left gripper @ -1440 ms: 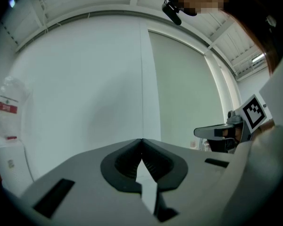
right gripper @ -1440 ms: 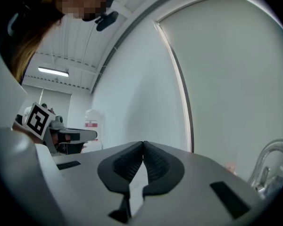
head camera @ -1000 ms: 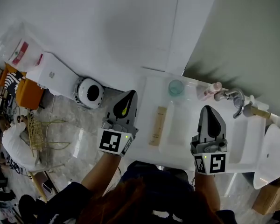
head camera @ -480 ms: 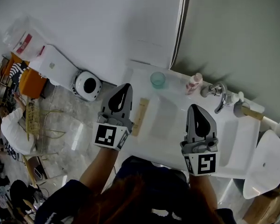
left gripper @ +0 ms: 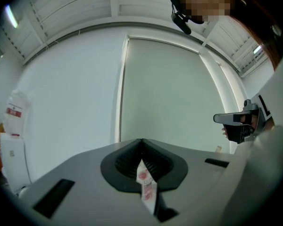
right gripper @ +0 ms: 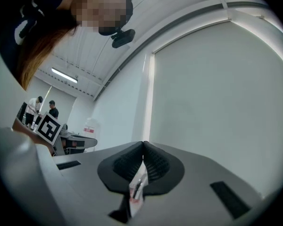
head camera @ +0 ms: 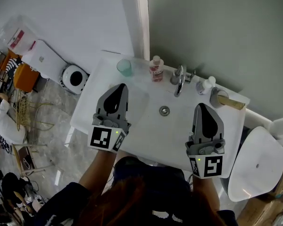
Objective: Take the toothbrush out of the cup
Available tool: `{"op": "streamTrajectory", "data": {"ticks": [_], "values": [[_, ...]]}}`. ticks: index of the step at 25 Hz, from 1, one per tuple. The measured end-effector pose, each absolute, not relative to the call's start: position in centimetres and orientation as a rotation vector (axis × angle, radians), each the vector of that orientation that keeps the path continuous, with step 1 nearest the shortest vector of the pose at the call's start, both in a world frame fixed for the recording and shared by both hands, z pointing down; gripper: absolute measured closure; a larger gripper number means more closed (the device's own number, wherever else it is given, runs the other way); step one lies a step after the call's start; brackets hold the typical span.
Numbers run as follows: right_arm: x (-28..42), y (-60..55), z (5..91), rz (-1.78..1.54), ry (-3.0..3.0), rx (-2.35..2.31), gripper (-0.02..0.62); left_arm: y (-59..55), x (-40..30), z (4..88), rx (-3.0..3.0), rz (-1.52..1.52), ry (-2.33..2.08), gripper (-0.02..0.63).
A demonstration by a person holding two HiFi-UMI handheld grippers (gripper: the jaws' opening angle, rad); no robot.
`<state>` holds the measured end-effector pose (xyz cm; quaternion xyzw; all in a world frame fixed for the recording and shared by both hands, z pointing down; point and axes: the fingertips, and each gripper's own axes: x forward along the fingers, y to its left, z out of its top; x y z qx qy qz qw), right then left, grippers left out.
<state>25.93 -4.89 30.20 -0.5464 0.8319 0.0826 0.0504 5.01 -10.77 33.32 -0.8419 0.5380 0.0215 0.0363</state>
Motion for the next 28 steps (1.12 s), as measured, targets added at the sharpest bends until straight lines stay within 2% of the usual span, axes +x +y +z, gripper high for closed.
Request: {"op": "streamTrajectory", "data": {"ticks": [11, 21, 28], "values": [[40.1, -0.8, 29.7, 0.168, 2.425, -1.795, 0.580, -6.2, 16.6, 32.6, -2.649, 0.005, 1.601, 0.591], [41.5, -0.8, 29.9, 0.138, 2.338, -1.884, 0.580, -6.1, 22.1, 32.9, -2.789, 0.017, 1.389, 0.591], [42.3, -1.3, 30.4, 0.127, 2.271, -1.978, 0.580, -7.4, 23.2, 31.9, -2.832, 0.053, 1.247, 0.591]]}}
